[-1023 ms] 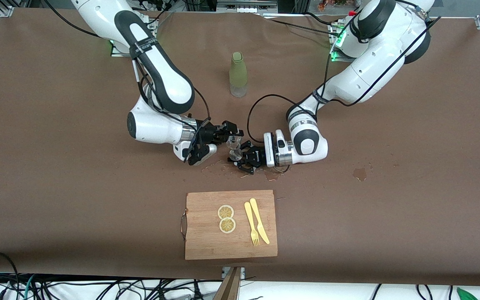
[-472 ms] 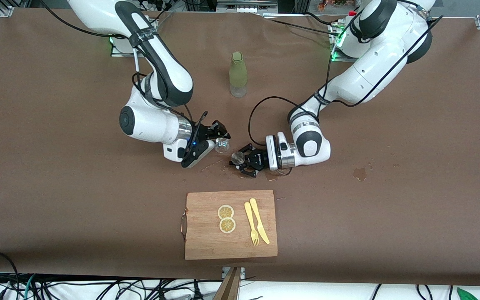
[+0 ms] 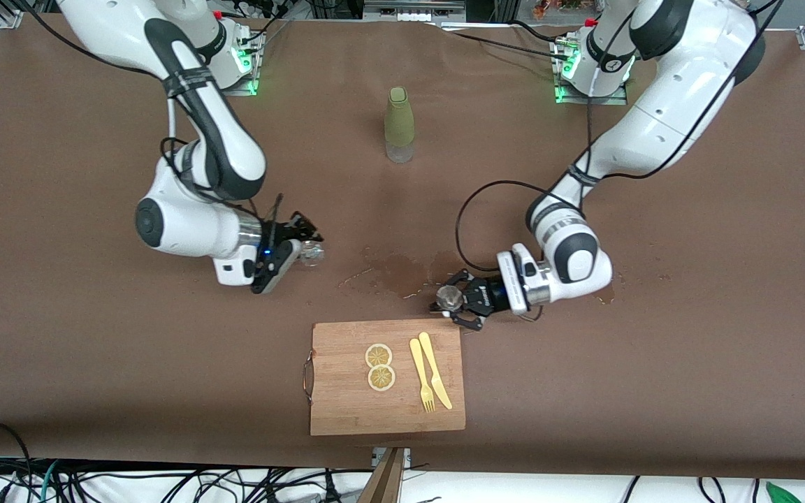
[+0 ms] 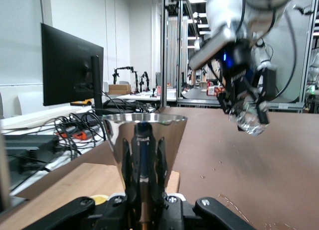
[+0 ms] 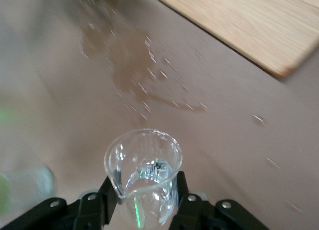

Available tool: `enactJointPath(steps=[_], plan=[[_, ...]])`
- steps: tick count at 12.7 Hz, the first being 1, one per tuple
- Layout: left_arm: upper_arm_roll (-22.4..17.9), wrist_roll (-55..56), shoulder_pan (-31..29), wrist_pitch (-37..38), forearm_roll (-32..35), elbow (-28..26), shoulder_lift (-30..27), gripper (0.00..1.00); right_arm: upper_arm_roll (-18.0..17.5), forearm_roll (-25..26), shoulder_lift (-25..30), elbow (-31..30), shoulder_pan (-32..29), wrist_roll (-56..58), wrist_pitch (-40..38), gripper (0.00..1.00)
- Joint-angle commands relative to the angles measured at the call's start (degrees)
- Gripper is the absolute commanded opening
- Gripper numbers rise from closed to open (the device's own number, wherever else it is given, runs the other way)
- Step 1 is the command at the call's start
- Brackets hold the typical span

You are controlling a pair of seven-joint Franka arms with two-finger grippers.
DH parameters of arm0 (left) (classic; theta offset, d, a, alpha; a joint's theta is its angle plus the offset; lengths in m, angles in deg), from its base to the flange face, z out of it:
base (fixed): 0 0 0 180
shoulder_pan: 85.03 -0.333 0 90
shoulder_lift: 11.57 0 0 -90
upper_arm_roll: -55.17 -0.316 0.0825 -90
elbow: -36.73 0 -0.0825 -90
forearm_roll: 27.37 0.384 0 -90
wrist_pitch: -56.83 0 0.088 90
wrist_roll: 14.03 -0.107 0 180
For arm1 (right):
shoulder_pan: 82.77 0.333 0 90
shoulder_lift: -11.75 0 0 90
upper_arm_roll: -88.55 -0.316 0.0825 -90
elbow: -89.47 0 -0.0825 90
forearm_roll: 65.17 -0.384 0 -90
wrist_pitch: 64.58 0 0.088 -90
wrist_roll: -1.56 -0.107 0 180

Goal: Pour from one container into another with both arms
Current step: 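Carry the beaker back with the right gripper while the left gripper returns the jigger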

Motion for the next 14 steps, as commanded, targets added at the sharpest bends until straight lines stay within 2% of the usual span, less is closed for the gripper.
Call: enactJointPath(steps=[1, 3, 4, 8, 10, 14], plan=[[-1.0, 4.21, -6.8, 7.04, 7.83, -3.98, -4.13, 0.0, -0.58, 6.27, 2.6, -4.85, -3.84, 6.94, -0.11, 0.14], [-2.93, 6.84, -11.38, 11.69, 15.04, -5.12, -7.03, 0.0, 1.0, 11.9, 2.51, -5.73, -5.51, 10.55, 0.86, 0.14], [-5.46, 8.77, -12.79, 15.72, 17.95, -5.22, -8.26, 0.0, 1.27, 13.06, 2.51, -6.52, -6.56, 12.74, 1.99, 0.14], [-17.51, 11.08, -14.73, 31.38, 22.53, -5.83, -9.51, 0.0, 3.81, 13.77, 2.34, -11.35, -10.08, 26.62, 11.74, 0.14], [-18.06, 10.73, -18.67, 34.56, 26.21, -5.74, -9.51, 0.0, 5.66, 13.68, 1.46, -11.71, -10.53, 32.86, 14.65, 0.14], [-18.06, 9.59, -26.59, 37.39, 30.54, -5.48, -8.54, 0.0, 6.81, 12.98, 0.5, -11.45, -11.84, 40.25, 17.81, 0.14]])
